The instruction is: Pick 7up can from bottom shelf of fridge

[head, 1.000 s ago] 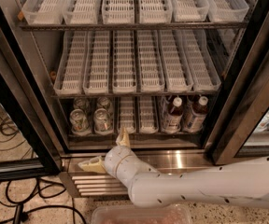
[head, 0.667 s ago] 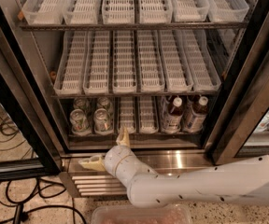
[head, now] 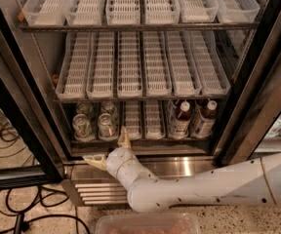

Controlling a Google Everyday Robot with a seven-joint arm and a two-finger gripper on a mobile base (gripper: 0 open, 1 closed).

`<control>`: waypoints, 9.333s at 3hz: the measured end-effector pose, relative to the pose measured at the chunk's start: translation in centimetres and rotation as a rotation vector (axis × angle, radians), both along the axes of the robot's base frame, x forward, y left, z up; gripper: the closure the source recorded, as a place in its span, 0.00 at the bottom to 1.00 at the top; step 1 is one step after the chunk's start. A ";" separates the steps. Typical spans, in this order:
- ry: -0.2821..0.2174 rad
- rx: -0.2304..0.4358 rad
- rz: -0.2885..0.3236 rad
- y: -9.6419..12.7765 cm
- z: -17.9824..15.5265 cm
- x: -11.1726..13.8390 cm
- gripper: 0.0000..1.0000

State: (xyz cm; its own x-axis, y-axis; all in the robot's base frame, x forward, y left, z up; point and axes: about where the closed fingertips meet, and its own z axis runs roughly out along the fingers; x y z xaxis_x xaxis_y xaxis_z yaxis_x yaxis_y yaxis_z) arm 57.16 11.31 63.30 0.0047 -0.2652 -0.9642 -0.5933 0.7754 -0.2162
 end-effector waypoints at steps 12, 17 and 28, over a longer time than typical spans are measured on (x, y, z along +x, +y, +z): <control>-0.114 0.006 -0.162 -0.4 -2.0 7.4 0.34; -0.091 0.021 -0.187 -0.4 -3.0 10.1 1.00; 0.132 0.016 0.095 -10.2 5.0 5.2 1.00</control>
Offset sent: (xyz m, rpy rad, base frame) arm 0.0221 -0.0044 -0.0098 -0.0006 -0.0937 -0.0869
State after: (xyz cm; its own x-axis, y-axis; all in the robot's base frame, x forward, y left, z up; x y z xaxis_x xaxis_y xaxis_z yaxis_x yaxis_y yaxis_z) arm 62.38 1.12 68.30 -0.0978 -0.2544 -0.9621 -0.6865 0.7172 -0.1198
